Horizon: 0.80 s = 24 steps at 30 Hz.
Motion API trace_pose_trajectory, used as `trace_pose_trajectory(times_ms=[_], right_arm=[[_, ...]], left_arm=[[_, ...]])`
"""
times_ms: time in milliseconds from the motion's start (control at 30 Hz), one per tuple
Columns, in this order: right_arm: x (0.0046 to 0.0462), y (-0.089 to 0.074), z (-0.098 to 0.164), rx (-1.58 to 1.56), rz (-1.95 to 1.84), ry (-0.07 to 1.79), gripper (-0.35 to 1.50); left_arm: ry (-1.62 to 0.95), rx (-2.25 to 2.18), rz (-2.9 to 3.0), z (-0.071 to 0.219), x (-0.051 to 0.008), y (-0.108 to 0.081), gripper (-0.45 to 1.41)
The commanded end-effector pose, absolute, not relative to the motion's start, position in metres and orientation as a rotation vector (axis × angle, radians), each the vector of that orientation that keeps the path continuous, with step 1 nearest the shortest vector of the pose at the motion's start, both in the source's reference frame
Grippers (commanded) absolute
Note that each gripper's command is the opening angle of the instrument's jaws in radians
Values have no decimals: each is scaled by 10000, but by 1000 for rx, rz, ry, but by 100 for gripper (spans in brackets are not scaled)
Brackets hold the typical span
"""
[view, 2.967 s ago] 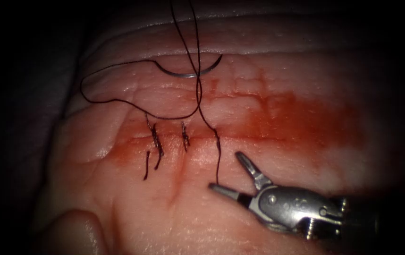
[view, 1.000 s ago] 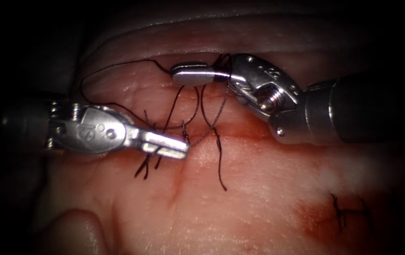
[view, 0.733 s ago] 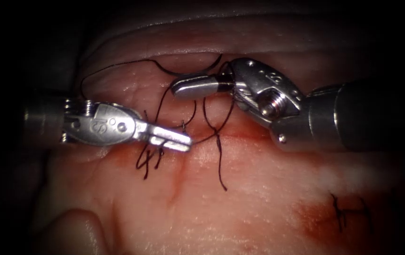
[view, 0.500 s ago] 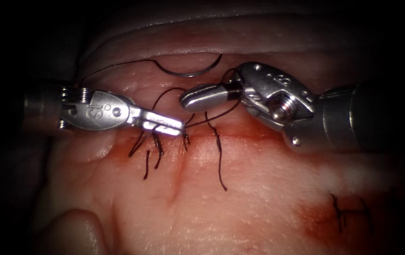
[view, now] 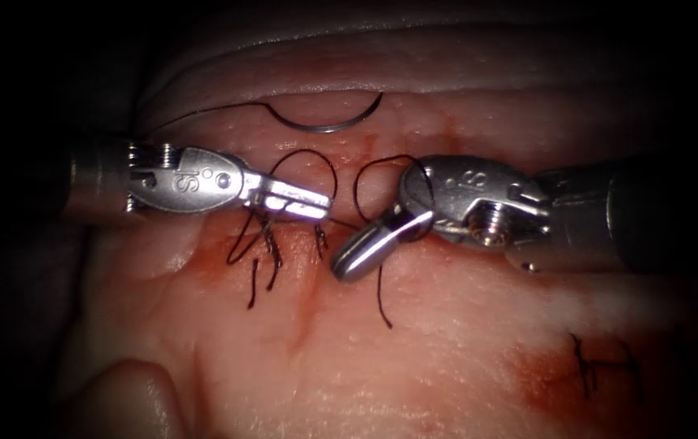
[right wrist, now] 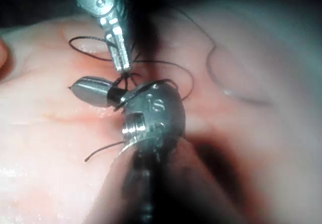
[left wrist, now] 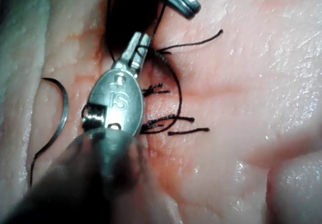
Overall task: Wound Closure
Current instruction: Grab the short suture tail with the right tool.
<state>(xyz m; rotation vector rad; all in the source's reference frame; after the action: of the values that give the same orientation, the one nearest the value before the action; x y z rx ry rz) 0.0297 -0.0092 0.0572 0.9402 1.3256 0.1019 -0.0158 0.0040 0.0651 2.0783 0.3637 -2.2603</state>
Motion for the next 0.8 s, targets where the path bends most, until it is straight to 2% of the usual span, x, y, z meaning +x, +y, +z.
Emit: trace_pose_trajectory(times_ms=[33, 233, 333, 367, 433, 533, 667, 767, 800], right_arm=[[308, -93, 580, 936, 78, 1294, -35], [318, -93, 582, 930, -18, 1123, -3], [323, -94, 581, 929, -59, 1034, -1], [324, -94, 581, 922, -79, 1017, 5], [327, -96, 581, 908, -116, 993, 27], [328, -101, 583, 894, -151, 967, 76], [322, -110, 585, 883, -192, 948, 79], [320, -116, 589, 867, -226, 943, 98], [320, -118, 590, 862, -242, 943, 98]], left_arm=[[369, 2080, -2261, 657, -163, 40, -45], [384, 2083, -2265, 657, -161, 38, -45], [392, 2085, -2265, 657, -159, 38, -45], [399, 2087, -2268, 657, -159, 38, -45], [399, 2087, -2267, 657, -158, 38, -45], [408, 2089, -2268, 658, -156, 38, -45], [420, 2089, -2279, 658, -150, 39, -45], [420, 2087, -2281, 659, -146, 40, -45], [425, 2087, -2288, 659, -145, 41, -45]])
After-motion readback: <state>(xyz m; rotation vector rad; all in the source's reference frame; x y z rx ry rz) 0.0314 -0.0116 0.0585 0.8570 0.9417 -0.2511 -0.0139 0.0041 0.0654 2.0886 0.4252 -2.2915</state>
